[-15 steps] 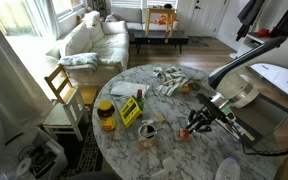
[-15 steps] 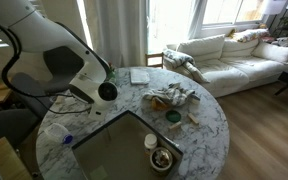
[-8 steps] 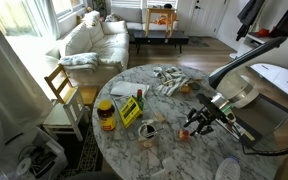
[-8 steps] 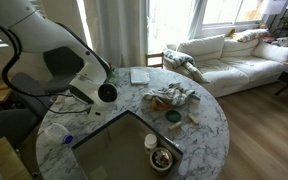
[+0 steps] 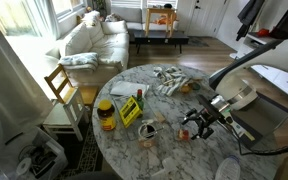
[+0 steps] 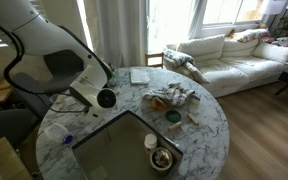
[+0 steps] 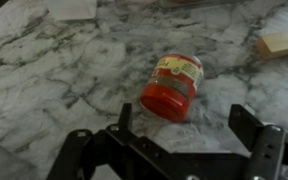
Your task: Turn the clear small jar with the red lid the right way up on the table, pick up the wooden block and put it on the clear small jar with a red lid
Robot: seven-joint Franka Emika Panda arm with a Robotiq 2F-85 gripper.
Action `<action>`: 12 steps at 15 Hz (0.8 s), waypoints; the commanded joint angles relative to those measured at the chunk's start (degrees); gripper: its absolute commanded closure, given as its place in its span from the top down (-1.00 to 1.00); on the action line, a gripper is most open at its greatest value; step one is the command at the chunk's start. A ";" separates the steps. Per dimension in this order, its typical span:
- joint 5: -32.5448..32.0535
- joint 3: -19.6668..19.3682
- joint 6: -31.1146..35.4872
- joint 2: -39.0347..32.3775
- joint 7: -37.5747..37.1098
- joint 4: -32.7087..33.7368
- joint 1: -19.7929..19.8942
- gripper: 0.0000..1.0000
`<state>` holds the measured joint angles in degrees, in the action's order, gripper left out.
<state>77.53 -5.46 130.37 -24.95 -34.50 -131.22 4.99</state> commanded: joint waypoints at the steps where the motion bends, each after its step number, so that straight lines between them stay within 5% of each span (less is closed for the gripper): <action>1: 3.27 0.10 -4.52 -1.58 2.12 0.06 0.86 0.83; 2: 3.53 -0.04 -5.22 -1.87 2.01 0.07 0.76 0.51; 8: 2.50 -1.14 -4.13 -1.14 0.94 -0.27 -0.33 -0.39; 12: -2.55 -2.14 -0.67 2.11 -1.49 -0.36 -2.28 -0.46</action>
<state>78.56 -6.37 126.88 -25.86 -34.39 -130.76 4.78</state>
